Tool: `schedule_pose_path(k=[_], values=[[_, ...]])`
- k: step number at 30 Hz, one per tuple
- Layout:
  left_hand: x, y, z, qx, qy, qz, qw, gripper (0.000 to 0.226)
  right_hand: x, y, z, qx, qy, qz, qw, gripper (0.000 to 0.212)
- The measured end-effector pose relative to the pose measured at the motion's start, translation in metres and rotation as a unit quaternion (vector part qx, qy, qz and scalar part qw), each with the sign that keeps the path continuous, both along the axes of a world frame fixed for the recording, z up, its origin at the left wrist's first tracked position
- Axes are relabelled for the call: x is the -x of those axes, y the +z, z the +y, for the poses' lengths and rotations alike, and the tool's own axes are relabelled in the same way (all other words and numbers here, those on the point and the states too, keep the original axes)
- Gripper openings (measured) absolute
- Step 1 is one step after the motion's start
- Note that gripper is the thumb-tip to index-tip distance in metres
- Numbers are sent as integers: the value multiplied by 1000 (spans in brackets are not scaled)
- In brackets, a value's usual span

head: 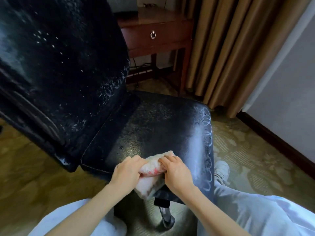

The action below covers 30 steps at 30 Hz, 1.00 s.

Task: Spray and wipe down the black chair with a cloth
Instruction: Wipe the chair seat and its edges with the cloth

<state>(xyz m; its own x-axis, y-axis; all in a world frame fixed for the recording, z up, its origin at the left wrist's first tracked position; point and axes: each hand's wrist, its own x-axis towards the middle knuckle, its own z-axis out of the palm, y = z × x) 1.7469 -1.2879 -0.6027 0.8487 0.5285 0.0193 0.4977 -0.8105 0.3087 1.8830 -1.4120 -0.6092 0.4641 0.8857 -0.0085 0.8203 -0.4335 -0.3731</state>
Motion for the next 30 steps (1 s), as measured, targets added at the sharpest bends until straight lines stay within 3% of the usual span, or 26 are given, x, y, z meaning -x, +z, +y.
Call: schedule_pose_path(k=[5,12,21,30], values=[[-33,-15,10,-74,0,16,997,55,-30,-11,16,-14,-31,-14,999,45],[-145,-27,95,-96,38,-23,994,26,-119,-22,99,-76,-69,-52,993,42],[-285,-26,218,-169,73,-24,983,31,-260,-30,239,-98,-62,-98,988,32],[-309,-25,257,-120,70,-24,990,34,-278,-28,268,-83,-64,-105,989,40]])
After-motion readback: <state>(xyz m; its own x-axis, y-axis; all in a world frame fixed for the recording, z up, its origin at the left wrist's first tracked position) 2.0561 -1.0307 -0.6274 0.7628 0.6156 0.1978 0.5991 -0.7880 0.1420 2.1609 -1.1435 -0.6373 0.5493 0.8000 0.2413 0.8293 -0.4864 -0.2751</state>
